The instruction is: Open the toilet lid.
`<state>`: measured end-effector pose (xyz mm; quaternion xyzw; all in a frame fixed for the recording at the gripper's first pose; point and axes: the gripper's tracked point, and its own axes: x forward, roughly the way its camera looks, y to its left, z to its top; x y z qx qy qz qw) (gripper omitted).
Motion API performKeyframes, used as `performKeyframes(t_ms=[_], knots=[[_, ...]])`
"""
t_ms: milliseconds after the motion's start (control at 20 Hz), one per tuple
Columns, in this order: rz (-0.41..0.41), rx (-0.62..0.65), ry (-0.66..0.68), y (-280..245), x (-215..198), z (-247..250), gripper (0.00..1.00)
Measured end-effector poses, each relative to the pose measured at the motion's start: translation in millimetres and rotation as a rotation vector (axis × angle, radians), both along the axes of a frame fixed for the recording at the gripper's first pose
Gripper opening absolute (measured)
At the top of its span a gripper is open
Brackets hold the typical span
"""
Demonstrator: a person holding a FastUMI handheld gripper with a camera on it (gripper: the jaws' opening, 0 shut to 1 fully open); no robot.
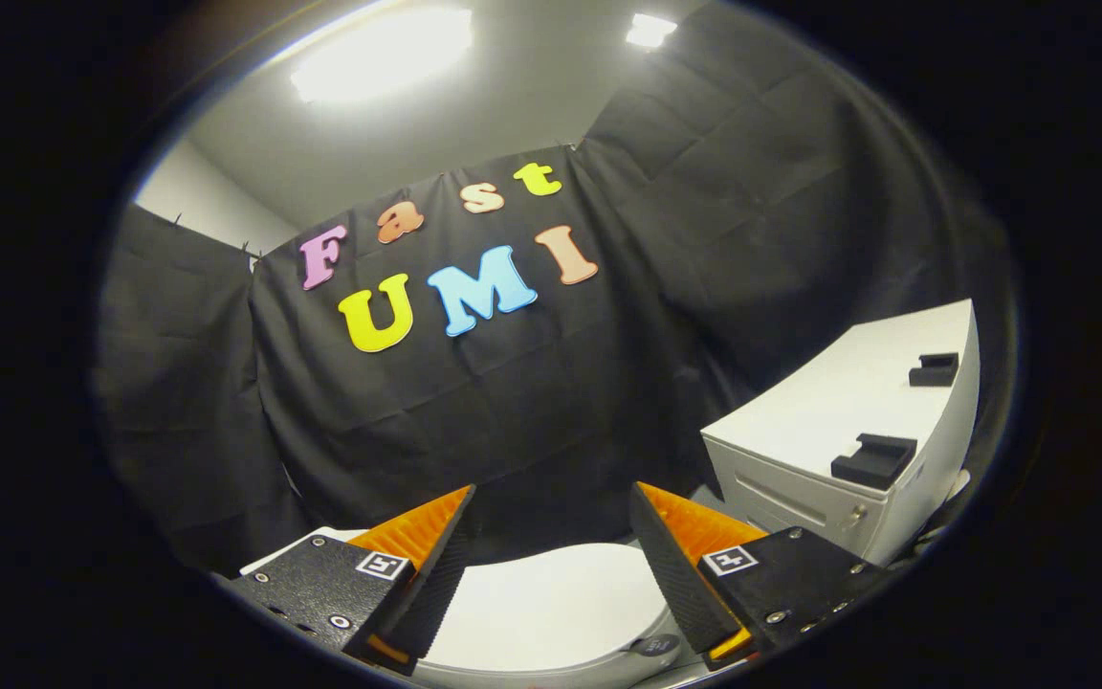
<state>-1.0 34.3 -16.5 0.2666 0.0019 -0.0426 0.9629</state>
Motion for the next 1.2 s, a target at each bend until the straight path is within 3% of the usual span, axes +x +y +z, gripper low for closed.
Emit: performKeyframes(t_ms=[350,950,1200], knots=[[-0.022,0.174,0.069,6,-10,-58,0.96],[-0.213,0.584,0.229,-17,-41,-207,0.95],[-0.224,0.662,0.261,-10,-33,-247,0.95]])
